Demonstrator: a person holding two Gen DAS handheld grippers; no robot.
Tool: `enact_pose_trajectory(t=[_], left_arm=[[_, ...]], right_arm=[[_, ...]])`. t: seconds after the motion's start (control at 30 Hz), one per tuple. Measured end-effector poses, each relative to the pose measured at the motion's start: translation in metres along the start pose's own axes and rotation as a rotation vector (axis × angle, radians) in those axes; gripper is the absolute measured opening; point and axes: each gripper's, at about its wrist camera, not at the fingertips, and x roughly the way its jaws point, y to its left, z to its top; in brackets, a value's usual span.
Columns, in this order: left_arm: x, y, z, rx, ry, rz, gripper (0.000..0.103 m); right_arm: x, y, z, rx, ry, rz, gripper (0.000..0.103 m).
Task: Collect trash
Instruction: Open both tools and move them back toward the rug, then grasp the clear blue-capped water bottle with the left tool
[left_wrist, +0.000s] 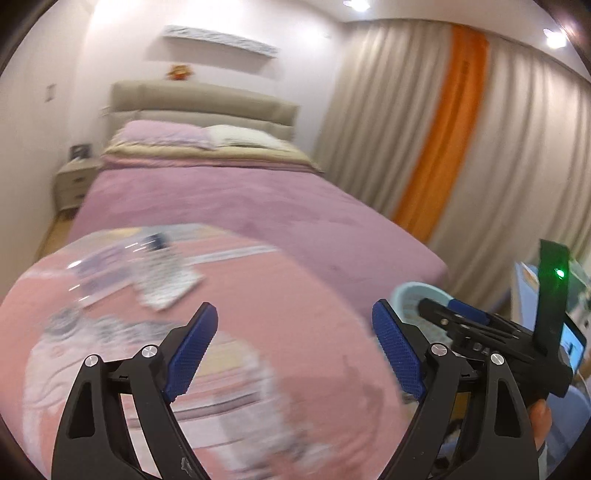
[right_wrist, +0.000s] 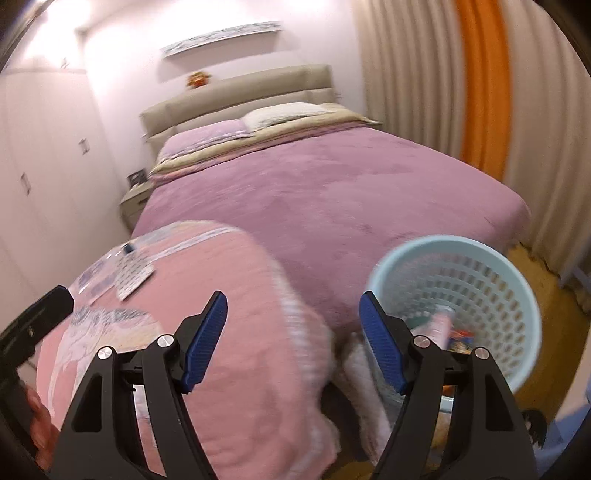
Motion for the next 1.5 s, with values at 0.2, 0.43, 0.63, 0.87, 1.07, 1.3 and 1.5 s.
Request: enact_pose_trajectory(t=[0.2, 0.43, 0.63, 0.87, 1.07, 1.3, 1.5], left_arm=[[-0.013, 0.080, -0.006, -0.106, 0.022, 0.105, 0.083], [-0.005, 0.141, 0.013, -0.129, 0.041, 0.229, 0.083], [0.017, 0.169, 0.044, -0.072, 0.061, 0.292, 0.083], [0.081, 0.183, 0.073, 0.091, 0.218, 0.233, 0.086], [0.110, 0.176, 0.062, 0.175, 0.328, 0.181, 0.086], [0.124, 0.169, 0.053, 0.239, 0.366, 0.240, 0.081], [0.124, 0.155, 0.037, 0.272, 0.435, 0.192, 0.064]], right_arm=[[0.037, 0.071, -0.013, -0.108, 0.002, 0.070, 0.070], [0.071, 0.116, -0.032, -0.150, 0.034, 0.112, 0.070], [0.077, 0.127, -0.036, -0.184, 0.054, 0.086, 0.070], [0.077, 0.133, -0.038, -0.220, 0.025, 0.106, 0.070], [0.078, 0.135, -0.039, -0.229, 0.013, 0.096, 0.070], [0.079, 0.136, -0.036, -0.231, 0.000, 0.079, 0.070], [0.078, 0.132, -0.035, -0.221, 0.002, 0.080, 0.070]])
